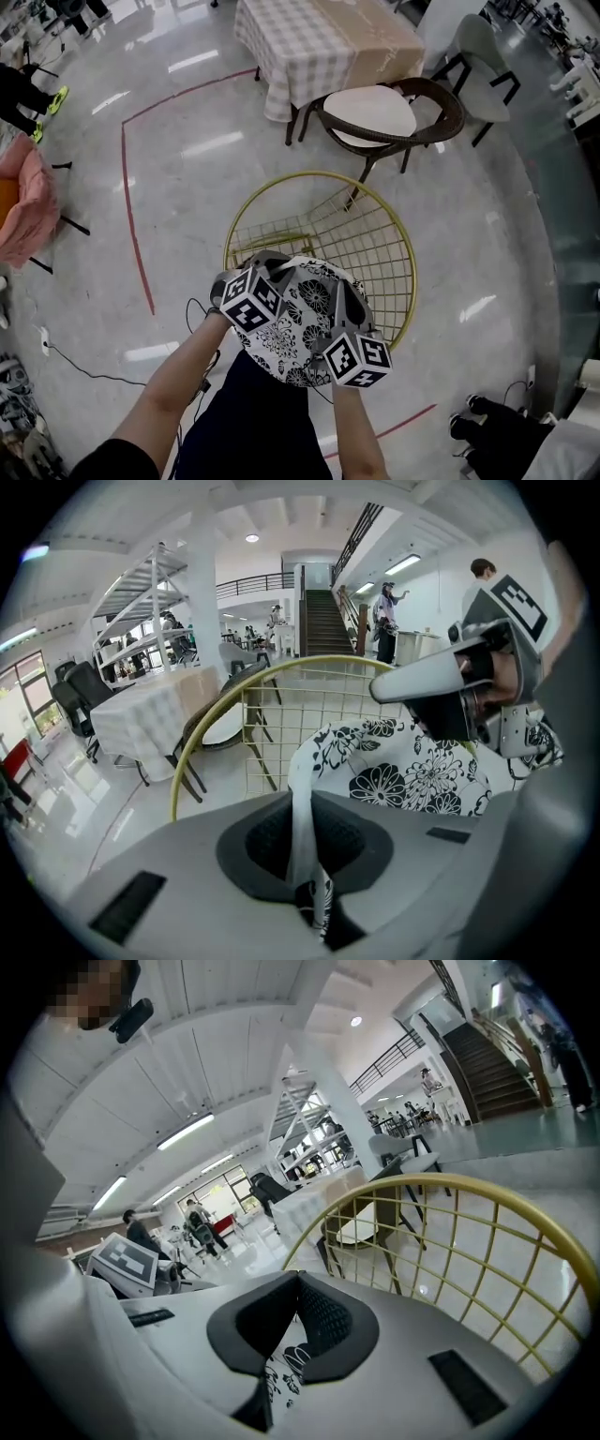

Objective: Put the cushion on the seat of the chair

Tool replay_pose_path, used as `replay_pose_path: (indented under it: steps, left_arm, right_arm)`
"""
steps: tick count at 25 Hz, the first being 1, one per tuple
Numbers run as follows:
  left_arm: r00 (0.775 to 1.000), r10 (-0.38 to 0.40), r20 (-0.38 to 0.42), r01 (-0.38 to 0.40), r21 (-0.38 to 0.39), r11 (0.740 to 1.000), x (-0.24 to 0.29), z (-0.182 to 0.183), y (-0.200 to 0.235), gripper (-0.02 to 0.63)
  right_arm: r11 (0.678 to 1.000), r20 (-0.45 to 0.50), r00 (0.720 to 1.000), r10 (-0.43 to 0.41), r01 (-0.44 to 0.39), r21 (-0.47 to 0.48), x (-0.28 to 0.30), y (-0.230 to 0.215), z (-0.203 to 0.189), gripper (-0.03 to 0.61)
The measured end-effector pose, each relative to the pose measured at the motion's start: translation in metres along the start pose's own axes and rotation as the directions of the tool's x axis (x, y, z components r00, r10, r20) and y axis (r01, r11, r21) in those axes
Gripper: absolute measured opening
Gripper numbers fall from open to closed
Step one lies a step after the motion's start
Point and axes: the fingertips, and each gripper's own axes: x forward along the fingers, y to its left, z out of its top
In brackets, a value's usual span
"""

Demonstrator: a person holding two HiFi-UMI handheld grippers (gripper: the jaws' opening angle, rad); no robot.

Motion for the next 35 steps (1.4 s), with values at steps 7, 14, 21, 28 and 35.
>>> replay_pose_path:
  steps: [7,14,21,28,35]
  left_arm:
    - [1.0,0.015,-0.021,-0.014,0.026,1.0,0.043,-0.016,0.018,0.031]
    - [1.0,0.005,-0.029,-0.004,0.042,0.999,0.077,-0.021,0.036,0.031]
    - [0.998,0.021,-0.053,-0.016,0.087,0.996,0.097,-0.014,0.057,0.031]
    - [0.997,0.014,-0.079,-0.005,0.111,0.994,0.125,-0.012,0.075,0.031]
    - [0.996,0.009,-0.094,0.003,0.119,0.993,0.137,-0.013,0.062,0.031]
  right_arm:
    - [1.0,-0.002,1.0,-0.018,0.018,0.004,0.022,-0.022,-0.016,0.003]
    - [1.0,-0.026,0.999,-0.027,0.027,0.013,0.04,-0.031,-0.028,0.003]
    - [1.0,-0.039,0.999,-0.012,0.013,0.023,0.053,-0.031,-0.03,0.003]
    - [0.999,-0.056,0.998,-0.018,0.02,0.038,0.062,-0.037,-0.038,0.003]
    - [0.998,-0.06,0.998,-0.019,0.022,0.051,0.052,-0.044,-0.044,0.003]
